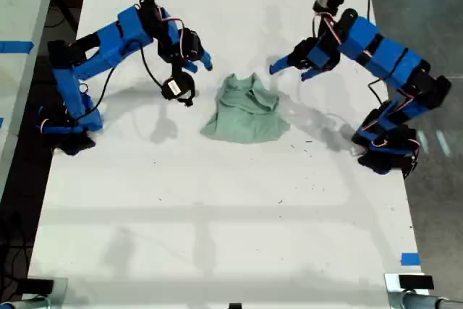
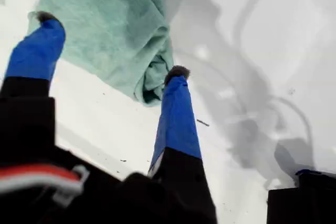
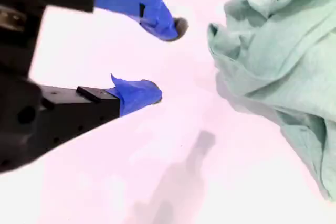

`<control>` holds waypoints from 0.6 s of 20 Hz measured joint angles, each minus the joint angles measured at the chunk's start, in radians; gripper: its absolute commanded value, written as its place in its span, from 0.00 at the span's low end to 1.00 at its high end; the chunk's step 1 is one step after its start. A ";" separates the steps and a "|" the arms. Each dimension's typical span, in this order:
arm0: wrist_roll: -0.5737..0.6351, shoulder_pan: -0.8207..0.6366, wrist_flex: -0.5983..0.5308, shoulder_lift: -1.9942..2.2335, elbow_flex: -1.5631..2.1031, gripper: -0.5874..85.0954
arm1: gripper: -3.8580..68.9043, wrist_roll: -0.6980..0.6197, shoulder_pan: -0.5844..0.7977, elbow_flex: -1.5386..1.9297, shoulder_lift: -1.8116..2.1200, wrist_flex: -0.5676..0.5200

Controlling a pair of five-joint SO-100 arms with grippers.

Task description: Fold t shirt

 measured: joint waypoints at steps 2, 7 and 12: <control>-0.063 0.026 0.000 0.196 0.086 0.01 | 0.08 0.014 -0.044 0.094 0.216 0.005; -0.229 0.354 -0.230 0.841 0.640 0.01 | 0.08 0.143 -0.425 0.612 0.887 -0.118; -0.202 0.485 -0.785 1.089 1.560 0.01 | 0.08 0.153 -0.612 1.259 1.465 -0.189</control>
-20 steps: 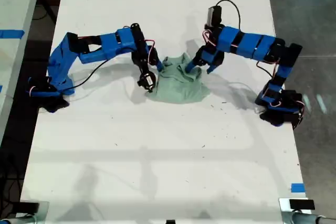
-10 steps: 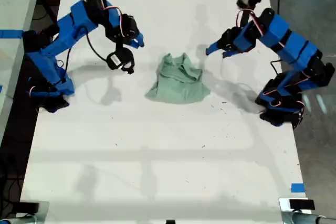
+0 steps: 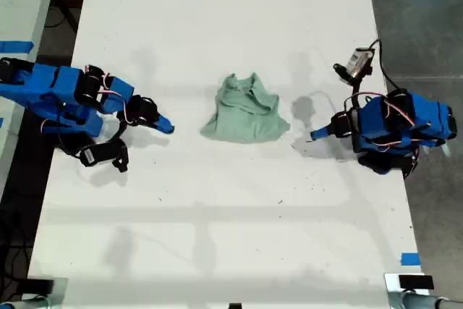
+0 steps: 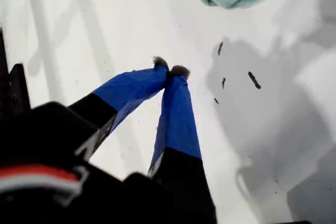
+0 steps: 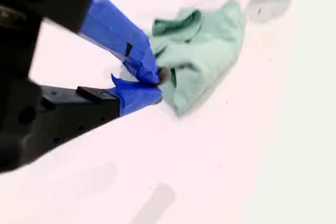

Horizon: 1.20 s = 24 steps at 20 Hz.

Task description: Fold t shirt

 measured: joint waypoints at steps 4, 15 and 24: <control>0.083 0.028 -0.156 0.225 0.327 0.01 | 0.08 -0.015 -0.015 0.244 0.072 -0.058; 0.008 0.020 0.163 0.983 0.584 0.01 | 0.07 0.080 -0.043 0.304 0.066 -0.086; -0.011 0.005 0.170 0.983 0.584 0.01 | 0.07 0.087 -0.043 0.305 0.066 -0.087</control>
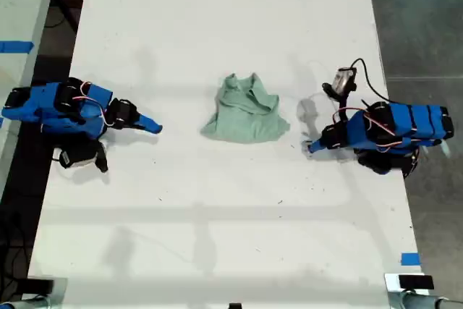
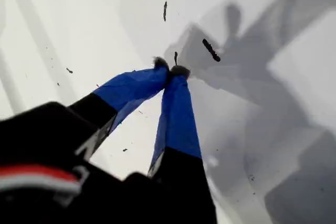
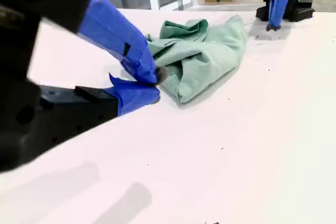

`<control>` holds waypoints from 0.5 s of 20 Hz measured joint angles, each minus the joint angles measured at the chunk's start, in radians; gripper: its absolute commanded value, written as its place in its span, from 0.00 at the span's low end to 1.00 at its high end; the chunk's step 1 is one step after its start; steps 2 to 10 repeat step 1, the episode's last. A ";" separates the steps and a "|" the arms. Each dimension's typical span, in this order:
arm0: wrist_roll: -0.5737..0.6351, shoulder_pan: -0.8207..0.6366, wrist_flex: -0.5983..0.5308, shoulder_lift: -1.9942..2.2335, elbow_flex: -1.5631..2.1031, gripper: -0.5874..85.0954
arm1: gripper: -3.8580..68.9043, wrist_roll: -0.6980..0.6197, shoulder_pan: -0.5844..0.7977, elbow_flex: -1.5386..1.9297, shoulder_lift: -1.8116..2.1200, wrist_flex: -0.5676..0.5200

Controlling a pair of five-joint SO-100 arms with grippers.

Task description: Fold t shirt

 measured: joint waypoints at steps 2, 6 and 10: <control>0.000 0.000 0.000 0.000 0.000 0.01 | 0.07 0.000 0.000 0.000 0.000 0.000; 0.000 0.000 0.000 0.000 0.000 0.01 | 0.07 0.000 0.000 0.000 0.000 0.000; 0.000 0.000 0.000 0.000 0.000 0.01 | 0.07 0.000 0.000 0.000 0.000 0.000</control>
